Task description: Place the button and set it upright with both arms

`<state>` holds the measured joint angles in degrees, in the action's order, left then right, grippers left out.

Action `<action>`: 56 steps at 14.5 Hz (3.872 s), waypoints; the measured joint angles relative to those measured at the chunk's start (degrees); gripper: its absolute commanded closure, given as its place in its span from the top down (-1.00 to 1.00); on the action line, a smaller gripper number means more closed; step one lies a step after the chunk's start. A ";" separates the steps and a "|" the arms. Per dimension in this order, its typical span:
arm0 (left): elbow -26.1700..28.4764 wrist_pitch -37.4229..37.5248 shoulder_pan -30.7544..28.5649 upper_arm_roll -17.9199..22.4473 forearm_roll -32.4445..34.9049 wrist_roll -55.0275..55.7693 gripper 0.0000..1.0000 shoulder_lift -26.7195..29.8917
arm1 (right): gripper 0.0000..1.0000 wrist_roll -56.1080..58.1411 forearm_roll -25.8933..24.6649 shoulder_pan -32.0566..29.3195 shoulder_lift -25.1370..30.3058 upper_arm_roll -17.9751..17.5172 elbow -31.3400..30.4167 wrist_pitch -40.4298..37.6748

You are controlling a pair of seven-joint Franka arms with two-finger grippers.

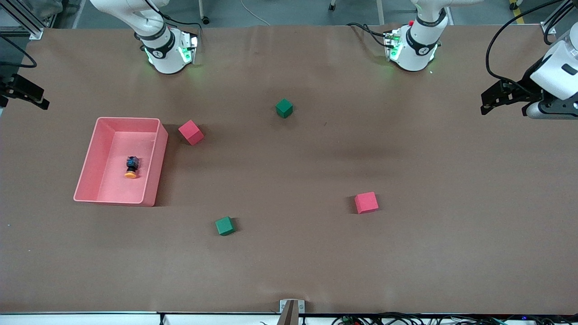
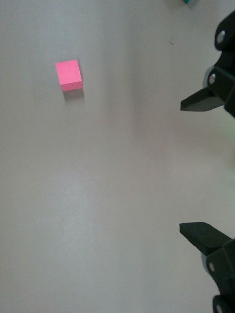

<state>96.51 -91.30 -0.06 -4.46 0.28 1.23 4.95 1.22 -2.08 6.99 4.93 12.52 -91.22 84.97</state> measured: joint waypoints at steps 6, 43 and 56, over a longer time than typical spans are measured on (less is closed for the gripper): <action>-0.18 0.00 -0.01 0.00 -0.33 0.01 1.00 0.00 | 0.99 0.06 0.00 -1.00 1.03 0.32 -3.47 0.30; -0.36 -0.02 -0.18 0.14 -0.86 0.04 1.00 -0.47 | 0.28 7.15 4.07 -5.12 -26.93 -3.03 -41.71 70.71; -0.40 -0.04 -0.15 0.11 -0.87 0.04 1.00 -0.66 | -0.99 9.77 4.12 -5.82 -25.65 -3.67 -39.55 68.21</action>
<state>96.10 -91.34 -0.21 -4.35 -0.59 1.27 4.29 10.99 2.04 1.17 -20.72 8.85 -130.78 153.18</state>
